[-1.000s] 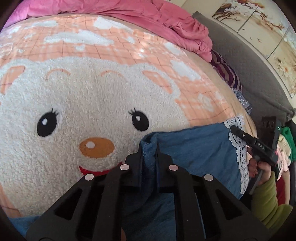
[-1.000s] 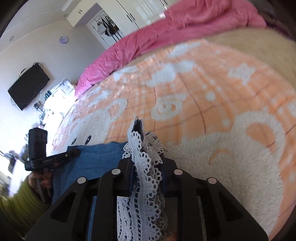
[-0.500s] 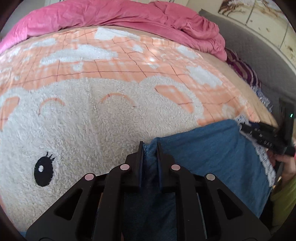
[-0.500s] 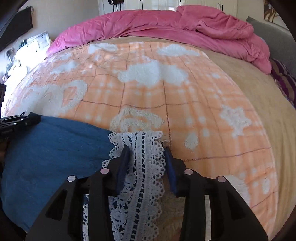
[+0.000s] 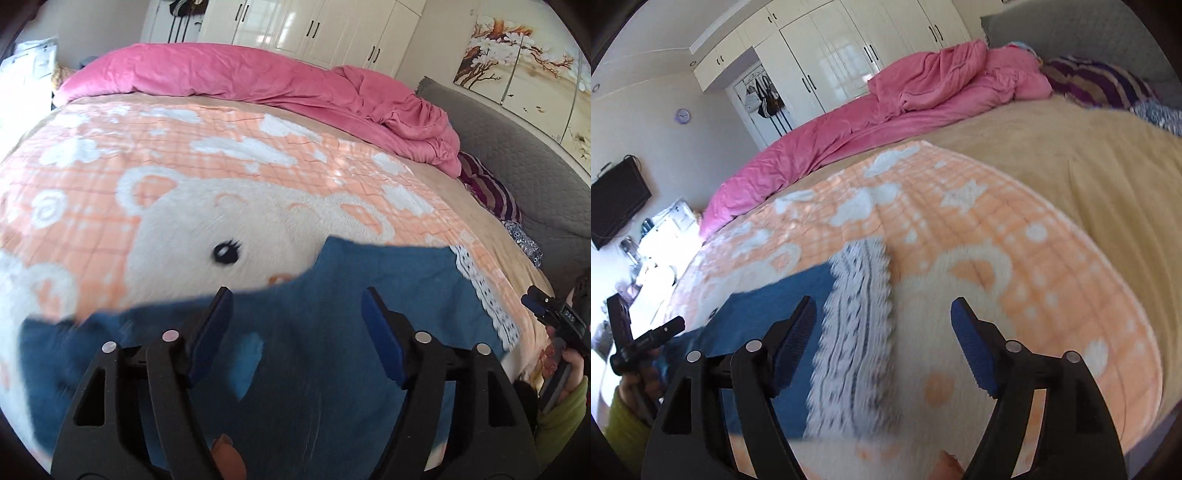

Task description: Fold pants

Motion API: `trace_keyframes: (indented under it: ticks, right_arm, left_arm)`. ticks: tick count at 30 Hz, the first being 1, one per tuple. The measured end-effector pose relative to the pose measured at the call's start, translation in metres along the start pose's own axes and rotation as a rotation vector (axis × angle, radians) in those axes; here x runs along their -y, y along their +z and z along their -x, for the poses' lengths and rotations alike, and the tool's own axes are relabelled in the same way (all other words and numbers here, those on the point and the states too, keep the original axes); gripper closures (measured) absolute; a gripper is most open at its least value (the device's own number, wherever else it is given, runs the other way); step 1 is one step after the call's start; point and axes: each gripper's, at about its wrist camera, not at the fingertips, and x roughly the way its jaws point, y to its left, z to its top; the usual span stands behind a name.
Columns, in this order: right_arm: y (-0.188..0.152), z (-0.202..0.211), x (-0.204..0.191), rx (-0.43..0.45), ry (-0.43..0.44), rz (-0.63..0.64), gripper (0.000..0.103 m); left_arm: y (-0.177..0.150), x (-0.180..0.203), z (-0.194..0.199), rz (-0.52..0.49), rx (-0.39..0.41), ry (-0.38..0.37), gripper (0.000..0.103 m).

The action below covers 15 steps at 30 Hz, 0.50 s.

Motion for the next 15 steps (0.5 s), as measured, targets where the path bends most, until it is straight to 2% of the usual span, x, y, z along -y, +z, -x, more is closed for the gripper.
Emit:
trace_keyframes:
  ticks: [4, 7, 10, 13, 15]
  right_arm:
    - [-0.022, 0.002, -0.001, -0.074, 0.057, -0.077, 0.03]
    - [-0.034, -0.003, -0.003, -0.111, 0.031, -0.106, 0.03]
    - [-0.036, -0.006, -0.002, -0.123, 0.064, -0.147, 0.03]
    - [-0.04, -0.013, 0.002, -0.154, 0.11, -0.21, 0.051]
    - [-0.043, -0.013, 0.001, -0.159, 0.115, -0.216, 0.052]
  left_arm:
    - [-0.016, -0.023, 0.039, 0.036, 0.009, 0.076, 0.037]
    - [-0.025, -0.041, 0.068, 0.067, 0.035, 0.134, 0.035]
    - [-0.034, -0.057, 0.088, 0.092, 0.047, 0.184, 0.032]
    - [-0.045, -0.08, 0.102, 0.154, 0.042, 0.255, 0.032]
    - [-0.049, -0.094, 0.102, 0.205, 0.021, 0.275, 0.031]
